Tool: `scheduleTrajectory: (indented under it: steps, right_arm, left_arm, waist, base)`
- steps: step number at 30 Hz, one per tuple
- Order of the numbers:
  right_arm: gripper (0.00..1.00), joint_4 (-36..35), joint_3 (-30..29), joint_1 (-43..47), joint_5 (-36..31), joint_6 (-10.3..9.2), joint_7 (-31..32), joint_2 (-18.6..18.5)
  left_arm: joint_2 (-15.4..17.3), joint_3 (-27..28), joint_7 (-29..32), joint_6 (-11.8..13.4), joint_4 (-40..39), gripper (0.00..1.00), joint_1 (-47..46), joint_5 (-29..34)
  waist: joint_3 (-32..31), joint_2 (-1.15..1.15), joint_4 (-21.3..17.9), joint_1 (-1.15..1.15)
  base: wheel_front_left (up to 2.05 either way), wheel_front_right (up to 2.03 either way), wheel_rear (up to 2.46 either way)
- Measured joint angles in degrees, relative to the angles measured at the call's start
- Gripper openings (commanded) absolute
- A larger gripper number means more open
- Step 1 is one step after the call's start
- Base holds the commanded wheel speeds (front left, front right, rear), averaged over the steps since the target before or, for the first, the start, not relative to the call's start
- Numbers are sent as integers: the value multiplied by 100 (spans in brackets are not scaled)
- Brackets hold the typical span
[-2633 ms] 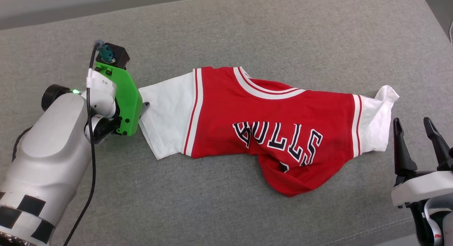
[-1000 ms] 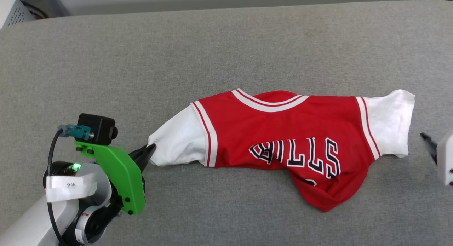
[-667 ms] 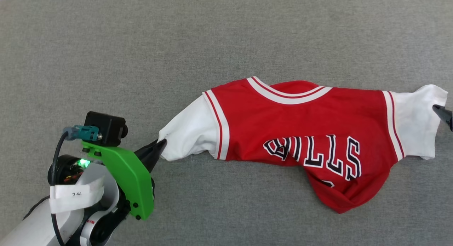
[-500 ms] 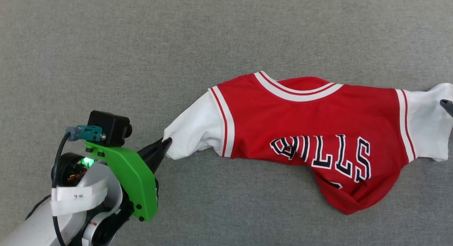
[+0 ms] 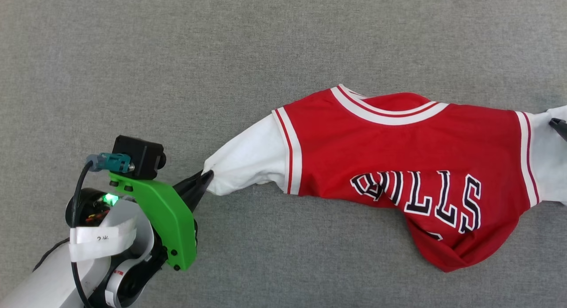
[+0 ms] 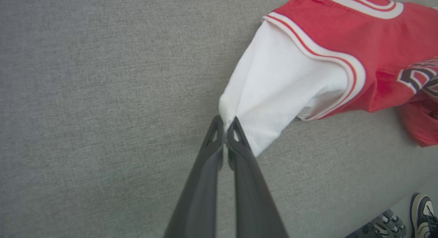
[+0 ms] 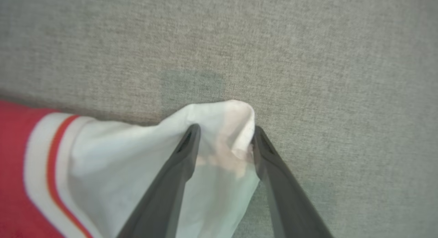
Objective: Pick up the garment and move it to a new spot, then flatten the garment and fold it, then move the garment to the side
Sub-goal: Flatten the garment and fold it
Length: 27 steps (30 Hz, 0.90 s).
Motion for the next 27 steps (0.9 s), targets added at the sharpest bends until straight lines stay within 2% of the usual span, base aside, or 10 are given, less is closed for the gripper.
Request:
scheduleTrajectory:
  steps: [7, 15, 27]
  right_arm:
    - [0, 146, 276, -8, 253, 21, -358, -40]
    - [0, 252, 35, 25, 408, 32, -925, -49]
    - [0, -557, -531, 20, 671, 34, -1450, -343]
  left_arm:
    - [-11, 34, -134, -68, 231, 0, -3, -8]
    - [-45, 127, -405, -231, 538, 0, -13, -24]
    - [-42, 557, -887, -214, 546, 0, -333, 48]
  waist:
    - [-160, 0, -42, 0]
    - [-582, 0, -141, 0]
    - [-1450, 0, -335, 0]
  base:
    - [0, 0, 0]
    - [0, 0, 0]
    - [0, 0, 0]
